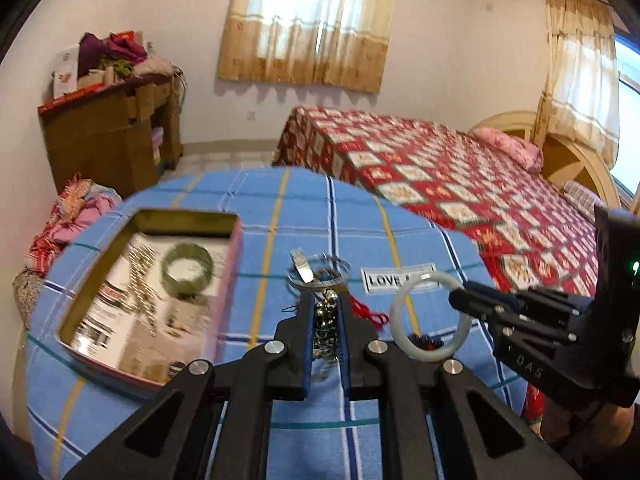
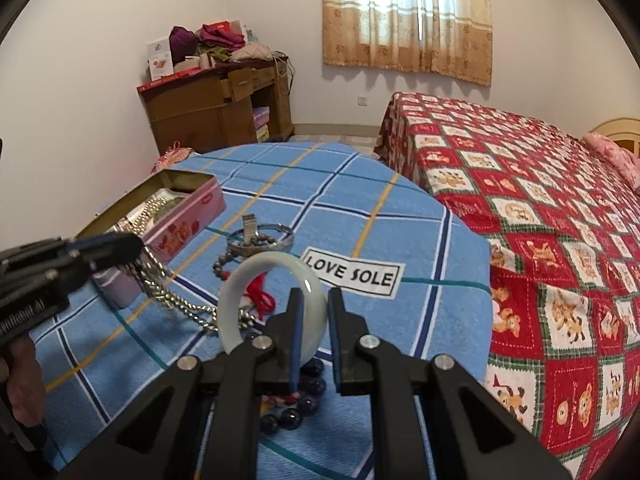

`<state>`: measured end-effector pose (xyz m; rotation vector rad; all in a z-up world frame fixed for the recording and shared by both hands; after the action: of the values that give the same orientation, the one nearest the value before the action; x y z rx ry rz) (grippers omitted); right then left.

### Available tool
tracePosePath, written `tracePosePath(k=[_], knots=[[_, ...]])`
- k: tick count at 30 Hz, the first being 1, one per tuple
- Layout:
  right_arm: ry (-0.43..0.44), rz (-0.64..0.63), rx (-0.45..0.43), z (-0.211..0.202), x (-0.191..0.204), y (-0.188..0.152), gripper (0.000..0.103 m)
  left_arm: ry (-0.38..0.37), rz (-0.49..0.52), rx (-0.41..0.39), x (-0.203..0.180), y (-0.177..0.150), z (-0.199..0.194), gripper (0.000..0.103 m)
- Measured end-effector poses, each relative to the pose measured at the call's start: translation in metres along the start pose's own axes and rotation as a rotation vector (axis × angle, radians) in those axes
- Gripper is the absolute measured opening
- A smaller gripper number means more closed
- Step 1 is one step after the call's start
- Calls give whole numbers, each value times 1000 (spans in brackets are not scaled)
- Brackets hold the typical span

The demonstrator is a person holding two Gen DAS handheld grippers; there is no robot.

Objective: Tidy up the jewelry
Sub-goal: 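Grasp the gold bead chain with the left tool, then lower the gold chain into the pink tin while the right tool drops the white bangle there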

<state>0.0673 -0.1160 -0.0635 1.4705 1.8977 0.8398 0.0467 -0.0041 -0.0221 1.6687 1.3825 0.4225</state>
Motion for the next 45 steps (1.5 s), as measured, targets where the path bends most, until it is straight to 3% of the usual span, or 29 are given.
tracePosePath(k=[21,33,45], knots=[[106,-63,-72,-16,36,38,14,52,-6,-173,24,45,-65,9],[154,-101,-79,-13,62,53,14,72,-31,-198,46,53,-77,9],[198,-148,-92,-9,92,71,14,139,-47,-213,74,61,-81,9]])
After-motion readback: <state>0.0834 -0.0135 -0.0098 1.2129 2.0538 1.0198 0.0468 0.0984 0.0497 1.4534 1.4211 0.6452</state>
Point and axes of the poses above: each gripper's, at about its wrist camera, not at the fingertips, and z roughly the way its jaws point, x to its left, y to its top, the point moved 3 cm from there along z, roughly the way its jaws point, and after that the axes turned 12 degrees about -y, right-handed, at the moved point
